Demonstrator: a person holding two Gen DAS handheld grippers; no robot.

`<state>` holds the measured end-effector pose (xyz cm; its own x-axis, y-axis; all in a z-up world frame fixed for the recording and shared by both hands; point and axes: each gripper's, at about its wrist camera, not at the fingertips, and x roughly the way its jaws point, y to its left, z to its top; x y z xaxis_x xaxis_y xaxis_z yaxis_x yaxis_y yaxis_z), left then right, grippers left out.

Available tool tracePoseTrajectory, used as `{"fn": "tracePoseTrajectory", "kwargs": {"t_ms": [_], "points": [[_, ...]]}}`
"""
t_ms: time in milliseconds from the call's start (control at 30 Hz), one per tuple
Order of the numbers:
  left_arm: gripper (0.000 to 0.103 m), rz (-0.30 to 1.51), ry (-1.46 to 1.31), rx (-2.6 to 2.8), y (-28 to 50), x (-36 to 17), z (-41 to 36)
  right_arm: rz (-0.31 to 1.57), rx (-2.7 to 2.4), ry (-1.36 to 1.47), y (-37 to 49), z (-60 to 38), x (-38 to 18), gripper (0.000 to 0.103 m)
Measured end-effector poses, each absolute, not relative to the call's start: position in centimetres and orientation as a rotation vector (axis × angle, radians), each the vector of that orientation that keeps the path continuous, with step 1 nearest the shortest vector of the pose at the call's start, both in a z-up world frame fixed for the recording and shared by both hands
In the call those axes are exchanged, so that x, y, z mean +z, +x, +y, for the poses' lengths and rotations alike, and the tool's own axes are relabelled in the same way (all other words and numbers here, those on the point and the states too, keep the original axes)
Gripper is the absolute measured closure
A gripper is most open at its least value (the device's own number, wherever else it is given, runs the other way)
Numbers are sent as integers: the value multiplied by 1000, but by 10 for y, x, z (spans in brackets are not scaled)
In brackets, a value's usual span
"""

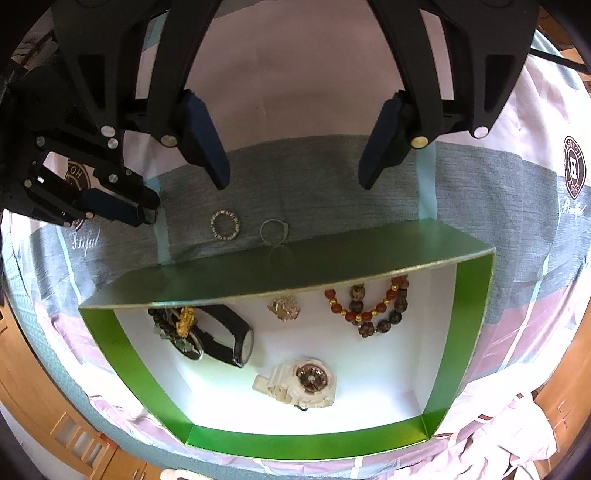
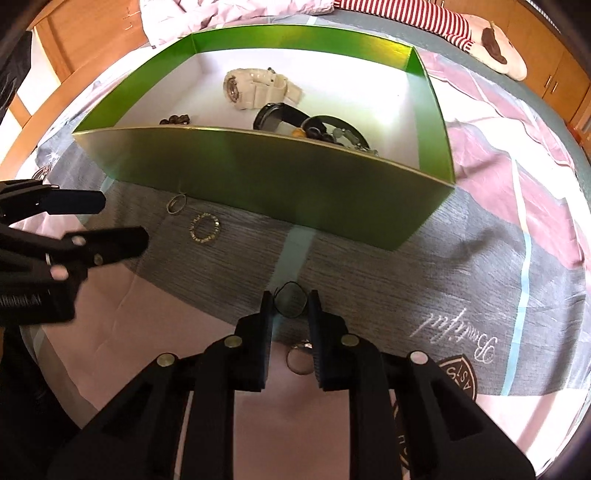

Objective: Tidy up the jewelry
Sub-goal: 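Grasp a thin silver ring with the right tool while the left tool grasps a plain silver ring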

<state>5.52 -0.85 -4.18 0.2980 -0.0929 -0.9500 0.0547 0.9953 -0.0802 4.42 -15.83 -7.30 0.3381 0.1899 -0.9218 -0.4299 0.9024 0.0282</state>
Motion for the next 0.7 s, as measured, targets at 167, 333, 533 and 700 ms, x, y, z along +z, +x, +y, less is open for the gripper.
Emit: {"fn": "tracePoseTrajectory", "kwargs": {"t_ms": [167,333,533,700], "points": [[31,1262,-97,-79,62,-40,12,1162,413,-238,41,-165,-72,84],[31,1266,-179,-104,68,-41,23,1168,418,-242,44,-164,-73,84],[35,1277,-237,-121,76,-50,8,1167,420,-242,48,-161,-75,84],[49,1303,-286,-107,86,-59,4,1165,423,-244,47,-161,-75,84]]}}
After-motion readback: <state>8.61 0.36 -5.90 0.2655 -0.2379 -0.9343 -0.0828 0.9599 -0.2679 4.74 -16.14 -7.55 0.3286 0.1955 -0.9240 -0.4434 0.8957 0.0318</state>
